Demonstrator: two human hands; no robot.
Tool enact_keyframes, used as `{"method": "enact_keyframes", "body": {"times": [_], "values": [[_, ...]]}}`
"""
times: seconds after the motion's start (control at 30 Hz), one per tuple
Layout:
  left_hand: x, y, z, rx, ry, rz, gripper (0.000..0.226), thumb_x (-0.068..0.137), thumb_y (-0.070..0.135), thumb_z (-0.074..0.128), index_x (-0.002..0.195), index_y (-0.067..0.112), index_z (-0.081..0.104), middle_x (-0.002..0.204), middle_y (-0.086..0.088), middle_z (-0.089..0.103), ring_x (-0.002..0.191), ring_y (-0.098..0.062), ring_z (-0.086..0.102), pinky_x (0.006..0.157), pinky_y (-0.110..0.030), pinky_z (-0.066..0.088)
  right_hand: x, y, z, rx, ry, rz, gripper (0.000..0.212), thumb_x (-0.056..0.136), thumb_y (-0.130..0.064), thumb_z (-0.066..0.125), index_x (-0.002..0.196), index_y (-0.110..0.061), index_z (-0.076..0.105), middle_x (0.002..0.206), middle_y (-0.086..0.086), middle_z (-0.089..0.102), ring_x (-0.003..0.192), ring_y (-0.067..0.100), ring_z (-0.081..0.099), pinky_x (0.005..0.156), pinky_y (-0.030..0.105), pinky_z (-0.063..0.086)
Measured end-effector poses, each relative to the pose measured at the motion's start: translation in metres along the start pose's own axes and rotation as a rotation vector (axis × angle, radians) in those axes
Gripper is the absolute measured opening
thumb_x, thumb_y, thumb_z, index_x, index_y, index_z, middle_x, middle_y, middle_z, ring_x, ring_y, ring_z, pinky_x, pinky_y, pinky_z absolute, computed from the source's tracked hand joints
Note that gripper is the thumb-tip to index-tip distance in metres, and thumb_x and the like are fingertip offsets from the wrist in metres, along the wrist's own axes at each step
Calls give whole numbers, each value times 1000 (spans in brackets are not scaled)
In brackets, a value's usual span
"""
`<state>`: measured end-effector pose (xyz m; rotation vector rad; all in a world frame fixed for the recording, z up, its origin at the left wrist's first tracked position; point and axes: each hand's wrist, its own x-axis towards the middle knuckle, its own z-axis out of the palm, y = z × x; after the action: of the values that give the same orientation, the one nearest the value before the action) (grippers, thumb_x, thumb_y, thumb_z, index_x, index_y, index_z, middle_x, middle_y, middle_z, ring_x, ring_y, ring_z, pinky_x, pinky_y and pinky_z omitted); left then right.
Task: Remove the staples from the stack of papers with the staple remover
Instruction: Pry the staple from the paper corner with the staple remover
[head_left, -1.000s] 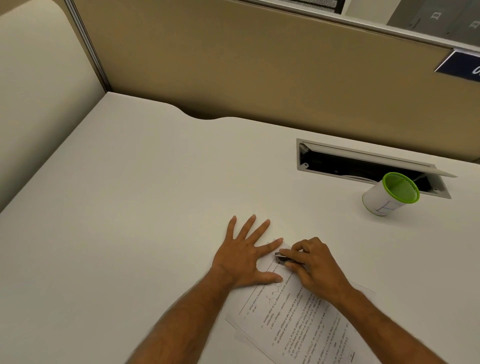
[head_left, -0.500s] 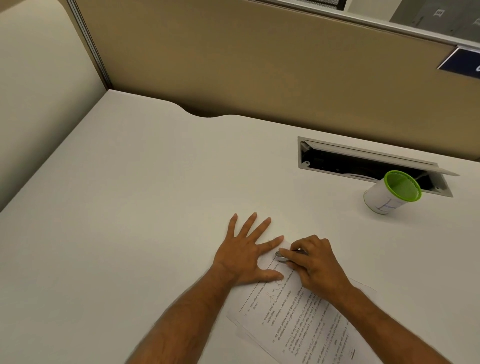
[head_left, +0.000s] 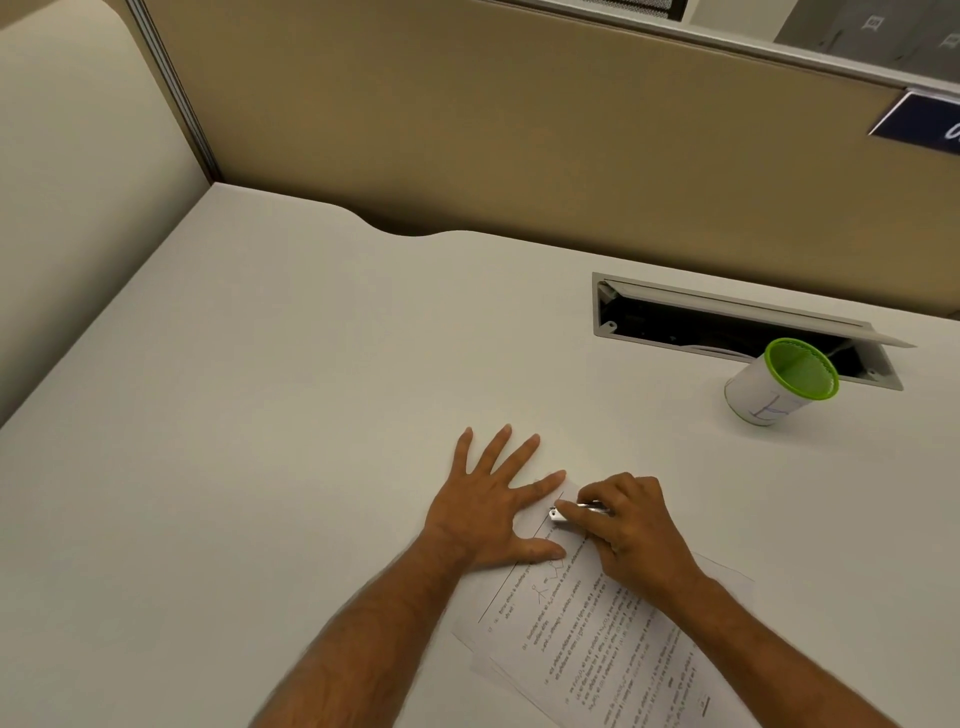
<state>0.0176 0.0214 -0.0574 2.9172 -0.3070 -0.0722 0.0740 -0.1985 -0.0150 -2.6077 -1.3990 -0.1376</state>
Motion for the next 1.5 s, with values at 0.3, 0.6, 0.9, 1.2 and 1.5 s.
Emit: {"method": "enact_keyframes", "body": {"times": [0.3, 0.6, 0.9, 1.2, 1.5], "values": [[0, -2, 1, -15, -19, -5, 88, 76, 95, 21, 152, 54, 2, 169, 4, -2, 154, -27, -12, 117, -66, -8, -32, -7, 0, 205, -77, 243, 31, 88, -29, 59, 118, -21, 63, 113, -4, 66, 103, 15, 56, 85, 29, 39], [-1, -1, 0, -53, -42, -21, 99, 74, 96, 23, 155, 39, 16, 169, 3, 4, 154, -22, -13, 119, -64, -7, -50, -6, -6, 142, -254, 479, 48, 97, -48, 41, 143, -34, 36, 135, -5, 49, 121, 16, 40, 100, 25, 34], [-18, 4, 7, 7, 237, 313, 81, 87, 81, 41, 130, 16, 63, 149, -3, 54, 147, -30, 34, 117, -64, 23, -27, 0, -16, 114, -234, 506, 49, 98, -28, 49, 145, -24, 36, 131, 0, 57, 119, 22, 44, 97, 33, 37], [-31, 15, 12, -67, 346, 568, 50, 92, 64, 56, 113, 21, 72, 130, -4, 68, 124, -32, 59, 106, -54, 42, -9, -7, -15, 337, -216, 421, 41, 98, -34, 48, 138, -30, 44, 126, -3, 55, 114, 15, 47, 99, 33, 40], [-17, 24, 3, -140, 73, 300, 73, 93, 69, 43, 155, 36, 24, 165, 6, 24, 153, -23, 18, 123, -50, 11, -58, -30, -29, 630, 30, 528, 26, 94, -22, 60, 112, -40, 61, 86, -14, 68, 77, 7, 64, 63, 10, 47]]}}
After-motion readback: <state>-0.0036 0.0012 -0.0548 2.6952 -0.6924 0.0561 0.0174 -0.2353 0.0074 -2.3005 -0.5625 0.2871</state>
